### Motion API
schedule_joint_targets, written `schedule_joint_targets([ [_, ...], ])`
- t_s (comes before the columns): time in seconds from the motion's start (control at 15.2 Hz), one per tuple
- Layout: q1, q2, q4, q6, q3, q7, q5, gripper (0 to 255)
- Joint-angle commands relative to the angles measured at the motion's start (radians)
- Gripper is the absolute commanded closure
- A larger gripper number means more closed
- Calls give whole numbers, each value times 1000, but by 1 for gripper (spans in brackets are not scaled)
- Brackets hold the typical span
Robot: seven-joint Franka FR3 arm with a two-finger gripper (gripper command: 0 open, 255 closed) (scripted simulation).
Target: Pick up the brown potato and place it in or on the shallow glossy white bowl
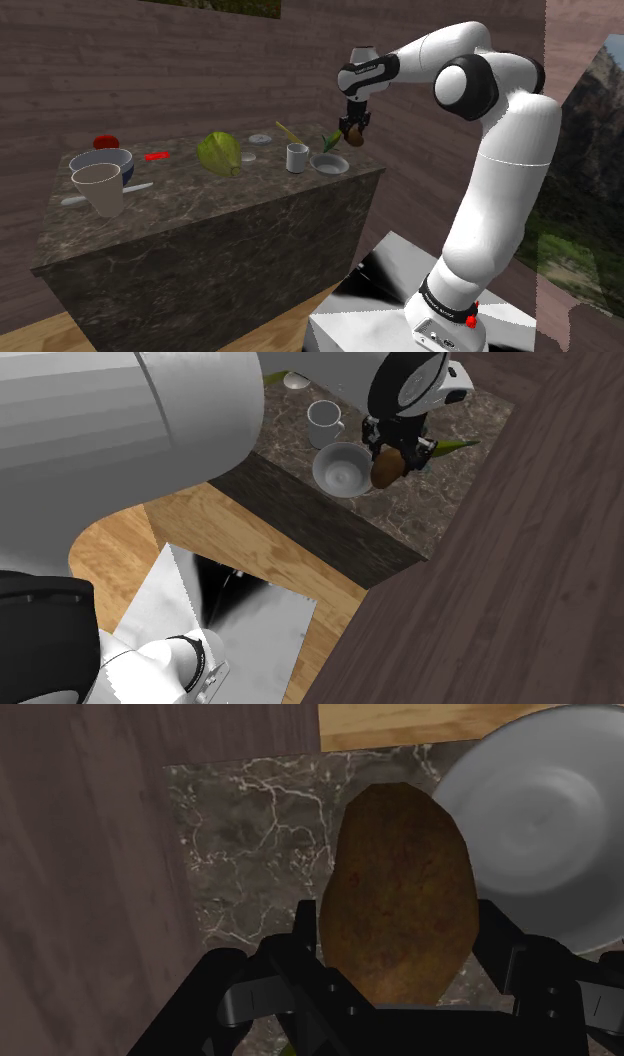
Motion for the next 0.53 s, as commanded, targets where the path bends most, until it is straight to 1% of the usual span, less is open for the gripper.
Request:
schedule_joint_targets([
  [0.0,29,-15,-13,-6,15,48,-10,255],
  [0.26,86,-30,-22,-22,49,141,-24,255],
  [0.33,107,-32,-21,-30,62,177,-28,255],
  [0.46,107,-25,-40,-5,63,179,-27,255],
])
